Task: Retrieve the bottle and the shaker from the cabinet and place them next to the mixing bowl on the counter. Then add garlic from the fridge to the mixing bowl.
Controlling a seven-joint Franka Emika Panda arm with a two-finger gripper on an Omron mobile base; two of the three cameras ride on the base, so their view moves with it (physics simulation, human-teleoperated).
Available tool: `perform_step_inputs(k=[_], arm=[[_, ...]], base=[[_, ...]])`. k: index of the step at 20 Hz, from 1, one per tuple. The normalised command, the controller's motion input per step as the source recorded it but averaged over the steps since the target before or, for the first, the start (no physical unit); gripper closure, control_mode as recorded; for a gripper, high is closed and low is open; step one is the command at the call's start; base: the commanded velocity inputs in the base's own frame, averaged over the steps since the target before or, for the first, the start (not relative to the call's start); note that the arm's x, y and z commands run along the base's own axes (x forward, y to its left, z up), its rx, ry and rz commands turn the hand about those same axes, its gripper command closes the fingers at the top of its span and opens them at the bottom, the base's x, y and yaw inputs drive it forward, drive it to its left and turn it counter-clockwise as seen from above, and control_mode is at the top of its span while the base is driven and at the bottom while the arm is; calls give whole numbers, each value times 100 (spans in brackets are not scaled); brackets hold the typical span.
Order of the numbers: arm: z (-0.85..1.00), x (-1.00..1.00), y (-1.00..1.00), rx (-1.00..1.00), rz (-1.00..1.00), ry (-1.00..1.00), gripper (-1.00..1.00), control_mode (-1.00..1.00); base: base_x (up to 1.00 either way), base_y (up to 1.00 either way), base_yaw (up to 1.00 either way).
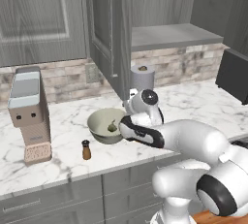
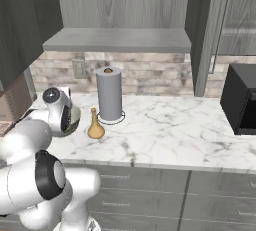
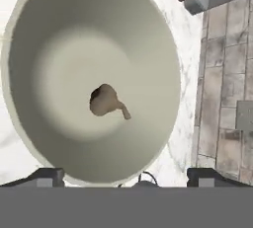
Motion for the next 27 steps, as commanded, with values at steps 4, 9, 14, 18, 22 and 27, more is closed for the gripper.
perform_step_inputs(k=[4,9,14,18,22,27], arm=[[95,-50,-21,-23,3,-42,-100,-100],[100,-37,-42,-1,9,-31,-100,-100],[95,-37,-68,-1,10,-17,-100,-100],[60,-54,-56,-12,3,-2,-100,-100],[27,-67,-64,-21,0,4,-100,-100],[2,-61,-72,-28,-2,13,-100,-100]], base=[[0,0,0],[0,0,0],[0,0,0],[0,0,0],[0,0,0],[0,0,0]])
